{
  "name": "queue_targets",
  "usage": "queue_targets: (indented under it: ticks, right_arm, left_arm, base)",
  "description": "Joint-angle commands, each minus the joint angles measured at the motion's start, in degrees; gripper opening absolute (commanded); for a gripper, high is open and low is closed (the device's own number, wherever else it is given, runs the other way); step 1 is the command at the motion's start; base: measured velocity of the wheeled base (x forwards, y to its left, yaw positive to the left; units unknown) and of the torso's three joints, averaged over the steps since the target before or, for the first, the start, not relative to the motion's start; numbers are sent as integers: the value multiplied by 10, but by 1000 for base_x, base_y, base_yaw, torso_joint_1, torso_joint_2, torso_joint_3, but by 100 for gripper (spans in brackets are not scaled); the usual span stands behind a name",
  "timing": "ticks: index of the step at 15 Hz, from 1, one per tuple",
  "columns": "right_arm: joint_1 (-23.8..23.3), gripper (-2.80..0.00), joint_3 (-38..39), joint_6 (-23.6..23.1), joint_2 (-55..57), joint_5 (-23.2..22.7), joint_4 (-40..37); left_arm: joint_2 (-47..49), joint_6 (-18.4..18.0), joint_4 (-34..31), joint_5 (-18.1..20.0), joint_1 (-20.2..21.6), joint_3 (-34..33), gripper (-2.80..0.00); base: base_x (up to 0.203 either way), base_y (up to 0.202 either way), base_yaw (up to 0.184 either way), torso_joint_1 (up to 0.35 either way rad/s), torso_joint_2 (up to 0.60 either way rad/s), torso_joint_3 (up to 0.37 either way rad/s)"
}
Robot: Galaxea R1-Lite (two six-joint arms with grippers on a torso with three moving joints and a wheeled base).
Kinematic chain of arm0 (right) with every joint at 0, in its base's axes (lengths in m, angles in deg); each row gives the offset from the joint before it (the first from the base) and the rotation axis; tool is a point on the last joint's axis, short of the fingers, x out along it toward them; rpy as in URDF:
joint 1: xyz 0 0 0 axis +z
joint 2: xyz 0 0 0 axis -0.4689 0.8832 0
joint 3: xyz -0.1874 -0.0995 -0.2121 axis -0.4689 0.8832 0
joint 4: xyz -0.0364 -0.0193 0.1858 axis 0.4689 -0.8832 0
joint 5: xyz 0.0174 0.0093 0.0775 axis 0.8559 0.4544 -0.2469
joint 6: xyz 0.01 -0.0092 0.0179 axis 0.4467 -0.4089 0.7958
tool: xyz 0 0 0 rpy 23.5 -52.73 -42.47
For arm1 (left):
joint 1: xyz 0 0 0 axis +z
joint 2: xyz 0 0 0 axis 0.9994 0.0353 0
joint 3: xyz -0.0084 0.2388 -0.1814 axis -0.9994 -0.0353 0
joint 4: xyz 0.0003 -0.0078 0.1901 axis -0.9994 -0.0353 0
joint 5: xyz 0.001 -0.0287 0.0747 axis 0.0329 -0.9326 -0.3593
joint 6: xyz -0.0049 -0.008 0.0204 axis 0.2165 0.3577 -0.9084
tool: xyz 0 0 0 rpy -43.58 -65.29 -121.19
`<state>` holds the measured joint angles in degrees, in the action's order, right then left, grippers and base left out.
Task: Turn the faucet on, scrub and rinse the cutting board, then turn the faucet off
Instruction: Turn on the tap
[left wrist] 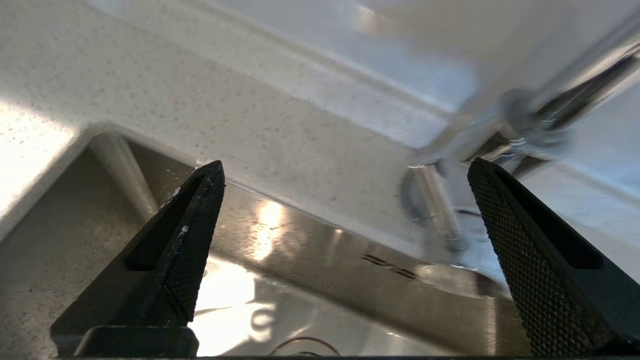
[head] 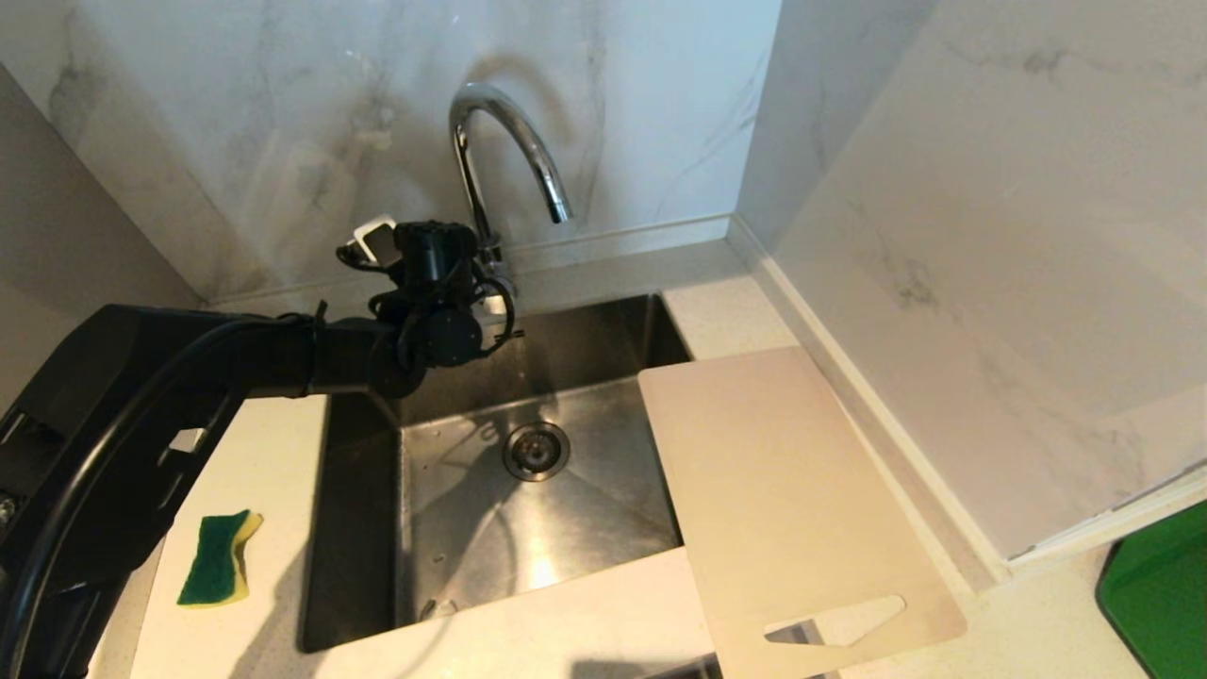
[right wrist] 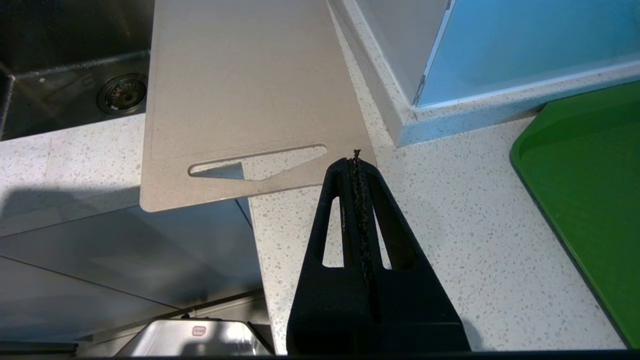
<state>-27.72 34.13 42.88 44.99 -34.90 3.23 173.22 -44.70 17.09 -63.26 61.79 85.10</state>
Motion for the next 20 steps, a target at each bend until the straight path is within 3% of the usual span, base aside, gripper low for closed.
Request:
queue_targets:
  ticks: [1,13,20]
  right_arm:
    - [0,-280,1,0,0,-1,0]
    - [0,-280,1,0,0,0,0]
    - [0,-280,1,0,0,-1,0]
  left_arm:
    - [15,1,1,1,2,1,0]
    - [50,1,-1,4,11,3,0]
    - [37,8,-41,-5,9,-24,0]
  base:
    - [0,0,0,0,0,0]
    - [0,0,0,0,0,0]
    - [0,0,0,0,0,0]
